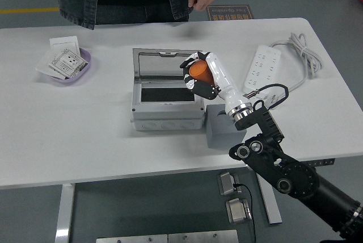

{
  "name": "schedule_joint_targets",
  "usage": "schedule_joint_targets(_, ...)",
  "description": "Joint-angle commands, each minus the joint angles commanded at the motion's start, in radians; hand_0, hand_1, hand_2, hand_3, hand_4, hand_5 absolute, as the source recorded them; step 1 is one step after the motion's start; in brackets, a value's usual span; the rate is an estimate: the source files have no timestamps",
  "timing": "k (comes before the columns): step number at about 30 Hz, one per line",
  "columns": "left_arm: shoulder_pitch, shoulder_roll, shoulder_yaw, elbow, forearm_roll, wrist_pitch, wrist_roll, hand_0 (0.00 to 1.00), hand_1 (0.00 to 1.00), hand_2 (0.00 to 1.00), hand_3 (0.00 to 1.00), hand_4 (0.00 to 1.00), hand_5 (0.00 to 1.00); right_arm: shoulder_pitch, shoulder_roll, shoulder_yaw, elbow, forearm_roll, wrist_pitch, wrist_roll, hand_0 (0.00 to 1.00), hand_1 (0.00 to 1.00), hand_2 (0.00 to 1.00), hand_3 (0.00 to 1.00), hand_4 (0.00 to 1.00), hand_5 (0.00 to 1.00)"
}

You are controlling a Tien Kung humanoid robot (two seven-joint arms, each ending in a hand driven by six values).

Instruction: Pick up the cylinder from the cube,place it in the box,flap close box

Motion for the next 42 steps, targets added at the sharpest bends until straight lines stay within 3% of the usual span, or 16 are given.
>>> schedule_joint_targets(18, -0.002, 0.006, -0.016, 0.0, 0.023, -0.002, 0.009, 0.612, 0.679, 0.637, 0.63, 0.716, 0.511, 0.264, 0.054, -0.262, -0.298, -0.06, 0.078, -0.089, 0.042, 0.122, 0.39, 0.276, 0.002, 0.002)
schedule_joint_targets(24, -0.001, 0.008, -0.032, 0.0, 0.043, -0.003, 0.019, 0.612, 0.679, 0.637, 0.629, 0.716, 0.511, 0.31, 0.09, -0.317, -0.343, -0.058, 0.094, -0.104, 0.045, 0.124, 0.393, 0.276, 0.002, 0.002)
schedule_joint_targets(33, -0.005, 0.012, -0.033, 0.0, 0.047, -0.004, 0.021, 0.613, 0.679, 0.639, 0.63, 0.716, 0.511, 0.355, 0.09, -0.364, -0.39, -0.051, 0.11, -0.111, 0.049, 0.125, 0.392, 0.27, 0.002, 0.002)
schedule_joint_targets(40, -0.011, 0.013, -0.027, 0.0, 0.045, -0.004, 0.018, 0.614, 0.681, 0.639, 0.63, 0.716, 0.511, 0.389, 0.09, -0.409, -0.421, -0.081, 0.151, -0.13, 0.052, 0.13, 0.4, 0.276, 0.002, 0.002)
schedule_joint_targets(41, -0.011, 0.013, -0.026, 0.0, 0.045, -0.004, 0.018, 0.614, 0.681, 0.639, 0.63, 0.717, 0.511, 0.393, 0.09, -0.42, -0.424, -0.084, 0.156, -0.133, 0.064, 0.15, 0.424, 0.352, 0.129, 0.002)
schedule_joint_targets(42, -0.012, 0.014, -0.026, 0.0, 0.045, -0.004, 0.017, 0.614, 0.681, 0.639, 0.63, 0.717, 0.511, 0.396, 0.09, -0.429, -0.427, -0.084, 0.159, -0.136, 0.064, 0.15, 0.424, 0.352, 0.129, 0.002)
